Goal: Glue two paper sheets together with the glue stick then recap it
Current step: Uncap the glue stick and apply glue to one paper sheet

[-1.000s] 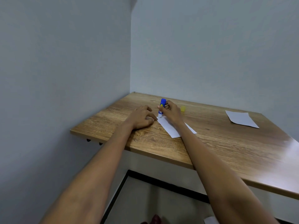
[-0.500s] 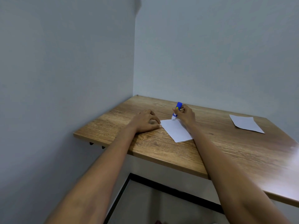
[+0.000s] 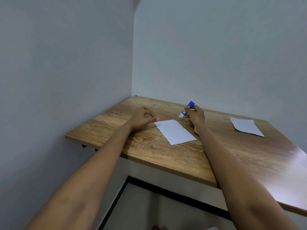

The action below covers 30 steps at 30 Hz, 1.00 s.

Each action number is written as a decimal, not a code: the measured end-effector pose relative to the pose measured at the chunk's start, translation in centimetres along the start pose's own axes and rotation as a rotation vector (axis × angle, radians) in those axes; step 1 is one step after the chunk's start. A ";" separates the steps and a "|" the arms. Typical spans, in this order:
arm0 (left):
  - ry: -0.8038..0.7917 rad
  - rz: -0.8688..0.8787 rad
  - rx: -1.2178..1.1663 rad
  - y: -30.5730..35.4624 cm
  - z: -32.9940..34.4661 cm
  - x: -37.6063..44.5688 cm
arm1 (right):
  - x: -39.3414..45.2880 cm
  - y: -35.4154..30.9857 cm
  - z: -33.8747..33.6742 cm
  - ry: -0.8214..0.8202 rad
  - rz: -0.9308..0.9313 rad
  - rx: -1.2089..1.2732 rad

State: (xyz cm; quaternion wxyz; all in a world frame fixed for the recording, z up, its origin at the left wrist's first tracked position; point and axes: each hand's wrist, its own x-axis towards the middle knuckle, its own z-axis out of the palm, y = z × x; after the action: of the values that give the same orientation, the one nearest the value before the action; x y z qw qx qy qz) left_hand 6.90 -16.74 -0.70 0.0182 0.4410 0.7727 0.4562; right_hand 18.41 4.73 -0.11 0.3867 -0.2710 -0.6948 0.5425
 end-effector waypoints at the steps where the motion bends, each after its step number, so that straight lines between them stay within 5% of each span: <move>1: 0.074 0.024 0.001 0.1 0.2 0.2 | 0.1 0.1 -0.1 -0.021 -0.015 -0.004; 3: 0.110 0.089 0.092 0.7 0.9 0.9 | 0.2 0.2 0.0 -0.058 -0.032 0.000; 11: -0.422 0.043 0.618 2.3 3.6 4.5 | 0.6 0.6 1.1 -0.068 -0.117 -0.193; 30: -0.357 -0.066 0.572 1.2 3.9 3.9 | -1.1 0.4 0.1 -0.137 -0.110 -0.194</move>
State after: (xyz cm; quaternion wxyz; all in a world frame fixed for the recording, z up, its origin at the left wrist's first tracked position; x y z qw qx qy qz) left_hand 7.01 -11.12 -0.70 0.0435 0.4760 0.8679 0.1353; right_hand 18.88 3.92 -0.75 0.3394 -0.2310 -0.7826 0.4680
